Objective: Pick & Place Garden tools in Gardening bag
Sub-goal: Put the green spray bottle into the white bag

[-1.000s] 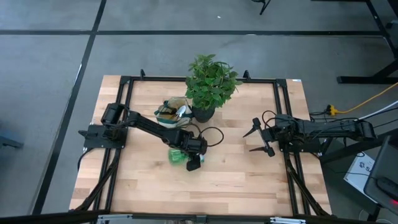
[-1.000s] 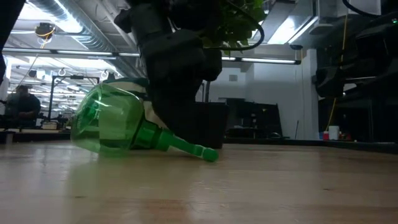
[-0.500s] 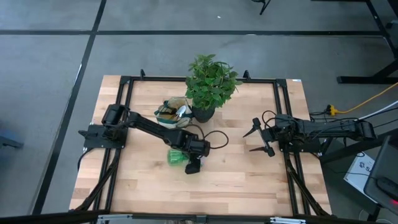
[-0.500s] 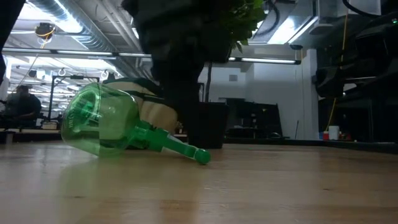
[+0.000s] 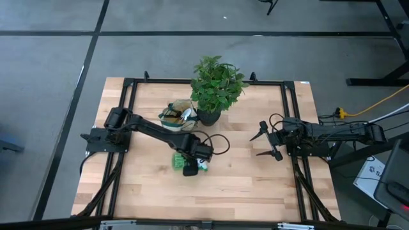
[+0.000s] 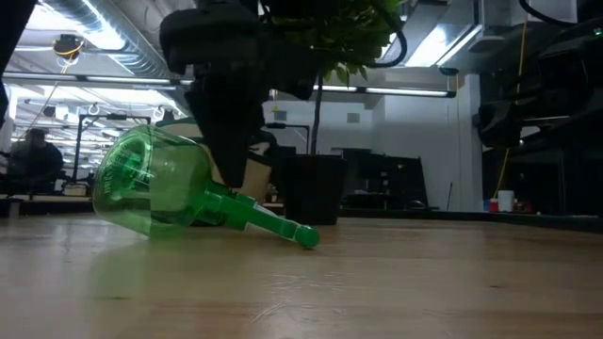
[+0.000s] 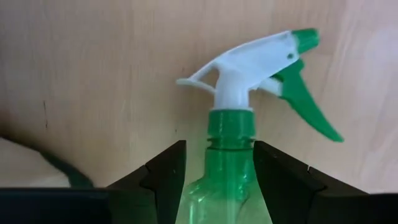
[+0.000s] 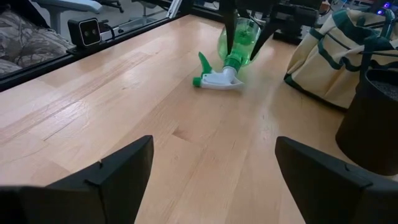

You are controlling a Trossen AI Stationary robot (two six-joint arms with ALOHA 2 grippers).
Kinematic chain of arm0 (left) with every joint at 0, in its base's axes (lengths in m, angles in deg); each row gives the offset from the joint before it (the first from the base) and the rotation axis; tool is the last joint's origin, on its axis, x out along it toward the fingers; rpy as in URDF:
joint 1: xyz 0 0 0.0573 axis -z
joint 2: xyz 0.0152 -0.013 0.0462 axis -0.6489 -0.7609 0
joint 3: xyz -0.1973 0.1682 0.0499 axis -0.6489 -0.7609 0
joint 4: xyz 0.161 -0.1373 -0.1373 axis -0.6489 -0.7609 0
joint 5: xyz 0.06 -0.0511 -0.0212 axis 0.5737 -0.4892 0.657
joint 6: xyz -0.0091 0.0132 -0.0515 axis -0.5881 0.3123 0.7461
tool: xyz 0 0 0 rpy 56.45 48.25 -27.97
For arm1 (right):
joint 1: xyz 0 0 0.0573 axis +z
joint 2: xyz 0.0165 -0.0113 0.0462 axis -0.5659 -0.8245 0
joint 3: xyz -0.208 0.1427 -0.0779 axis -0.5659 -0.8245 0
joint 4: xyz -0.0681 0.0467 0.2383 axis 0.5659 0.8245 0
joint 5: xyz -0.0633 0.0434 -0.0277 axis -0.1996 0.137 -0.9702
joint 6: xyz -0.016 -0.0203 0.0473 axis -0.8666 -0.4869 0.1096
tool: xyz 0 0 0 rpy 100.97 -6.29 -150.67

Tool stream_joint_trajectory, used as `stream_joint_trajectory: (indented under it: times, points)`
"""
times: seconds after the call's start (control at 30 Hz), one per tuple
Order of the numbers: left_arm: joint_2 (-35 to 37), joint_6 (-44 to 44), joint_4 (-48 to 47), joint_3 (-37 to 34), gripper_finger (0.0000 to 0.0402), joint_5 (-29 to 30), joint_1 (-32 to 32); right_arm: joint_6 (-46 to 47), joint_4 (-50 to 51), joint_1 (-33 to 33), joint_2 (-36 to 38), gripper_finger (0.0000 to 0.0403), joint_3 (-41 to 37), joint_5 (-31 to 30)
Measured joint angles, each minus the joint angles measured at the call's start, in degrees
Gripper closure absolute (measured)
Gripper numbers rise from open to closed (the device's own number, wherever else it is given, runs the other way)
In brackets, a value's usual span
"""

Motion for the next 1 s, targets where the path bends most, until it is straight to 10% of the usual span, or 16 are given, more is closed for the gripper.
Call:
stream_joint_trajectory:
  times: [1.0]
  points:
    - [-6.7, -5.0, 1.4, 0.1, 0.0238, 4.0, 1.2, 0.0, 0.0, 0.0, 0.0, 0.0062, 0.0, -0.2]
